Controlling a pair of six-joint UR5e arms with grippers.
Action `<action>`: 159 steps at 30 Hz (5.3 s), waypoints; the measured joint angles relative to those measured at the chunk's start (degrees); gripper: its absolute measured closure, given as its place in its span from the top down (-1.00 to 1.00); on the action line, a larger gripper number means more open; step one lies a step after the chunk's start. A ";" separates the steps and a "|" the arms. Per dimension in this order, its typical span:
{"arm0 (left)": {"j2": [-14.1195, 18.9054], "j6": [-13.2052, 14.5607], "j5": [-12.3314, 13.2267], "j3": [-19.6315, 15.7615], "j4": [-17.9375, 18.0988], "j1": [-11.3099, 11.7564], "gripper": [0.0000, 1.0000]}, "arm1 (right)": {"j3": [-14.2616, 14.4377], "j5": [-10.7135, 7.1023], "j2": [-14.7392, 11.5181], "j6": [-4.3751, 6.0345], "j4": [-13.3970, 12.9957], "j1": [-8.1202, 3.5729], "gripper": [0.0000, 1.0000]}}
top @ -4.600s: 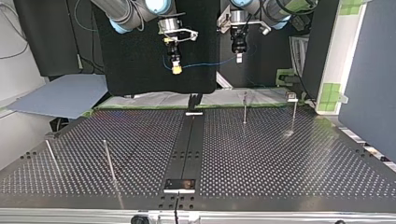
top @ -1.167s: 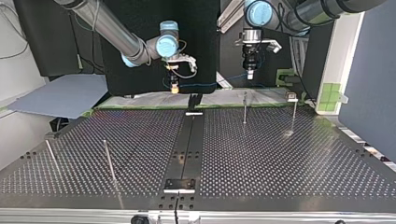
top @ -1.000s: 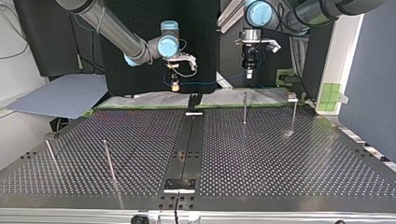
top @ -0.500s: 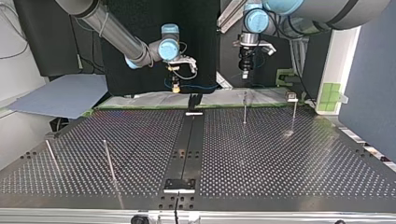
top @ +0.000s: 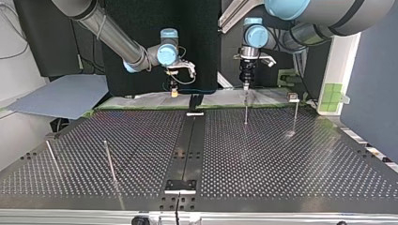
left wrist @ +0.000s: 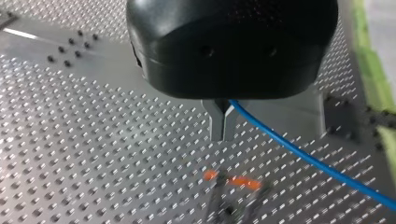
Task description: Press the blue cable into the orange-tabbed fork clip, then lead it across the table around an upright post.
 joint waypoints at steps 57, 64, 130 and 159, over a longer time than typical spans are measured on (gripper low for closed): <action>-8.56 2.34 0.06 1.05 3.08 5.41 -1.00 | -2.81 0.07 3.41 -1.89 2.84 -1.32 -1.00; -7.68 1.59 1.37 1.05 4.95 5.73 -1.00 | -3.18 0.08 3.51 -2.09 3.28 -1.39 -1.00; -6.00 -1.58 5.52 3.49 1.69 7.82 -1.00 | -5.74 -0.02 4.63 -2.72 5.42 -2.73 -1.00; -6.05 -1.91 6.32 11.83 -7.09 8.50 -1.00 | -8.02 -0.13 4.99 -2.63 7.06 -5.29 -1.00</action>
